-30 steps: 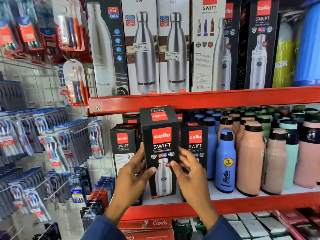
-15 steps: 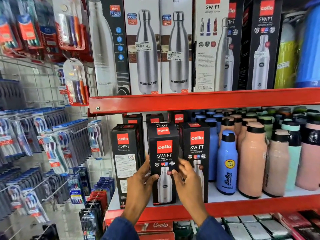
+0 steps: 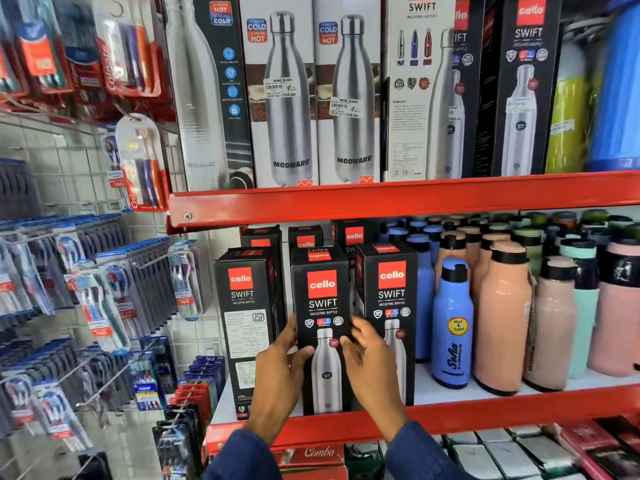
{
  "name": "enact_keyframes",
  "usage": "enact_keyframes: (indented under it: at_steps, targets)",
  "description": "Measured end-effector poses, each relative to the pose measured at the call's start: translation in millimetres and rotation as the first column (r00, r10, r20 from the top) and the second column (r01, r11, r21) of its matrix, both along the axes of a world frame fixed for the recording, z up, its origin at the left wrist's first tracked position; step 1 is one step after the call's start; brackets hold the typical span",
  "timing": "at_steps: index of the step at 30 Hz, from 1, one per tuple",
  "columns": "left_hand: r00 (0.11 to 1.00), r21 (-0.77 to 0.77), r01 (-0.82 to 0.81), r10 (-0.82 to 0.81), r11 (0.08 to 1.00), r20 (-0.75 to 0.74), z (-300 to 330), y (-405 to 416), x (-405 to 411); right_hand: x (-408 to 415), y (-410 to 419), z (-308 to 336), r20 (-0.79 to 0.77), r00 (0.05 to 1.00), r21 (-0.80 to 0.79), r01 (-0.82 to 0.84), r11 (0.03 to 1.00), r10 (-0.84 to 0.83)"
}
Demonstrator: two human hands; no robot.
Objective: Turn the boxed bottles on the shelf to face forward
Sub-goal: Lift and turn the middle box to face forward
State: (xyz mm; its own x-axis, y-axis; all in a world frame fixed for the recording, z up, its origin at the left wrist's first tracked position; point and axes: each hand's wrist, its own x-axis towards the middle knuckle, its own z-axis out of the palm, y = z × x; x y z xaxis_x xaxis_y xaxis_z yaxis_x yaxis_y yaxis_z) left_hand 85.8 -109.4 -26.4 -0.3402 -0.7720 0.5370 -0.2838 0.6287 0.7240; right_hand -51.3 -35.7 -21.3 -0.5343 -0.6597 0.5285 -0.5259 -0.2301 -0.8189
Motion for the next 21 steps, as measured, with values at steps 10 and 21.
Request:
enact_keyframes:
  at_steps: [10,21]
  targets:
    - [0.999,0.008,-0.019,0.018,1.0,0.046,2,-7,-1,-1,-5,0,-0.034,0.998,0.013,0.049,0.999,-0.048]
    - [0.985,-0.058,-0.157,0.152,0.986,-0.083,10,33,42,24,31,2,-0.022,0.976,-0.206,0.209,0.956,-0.218]
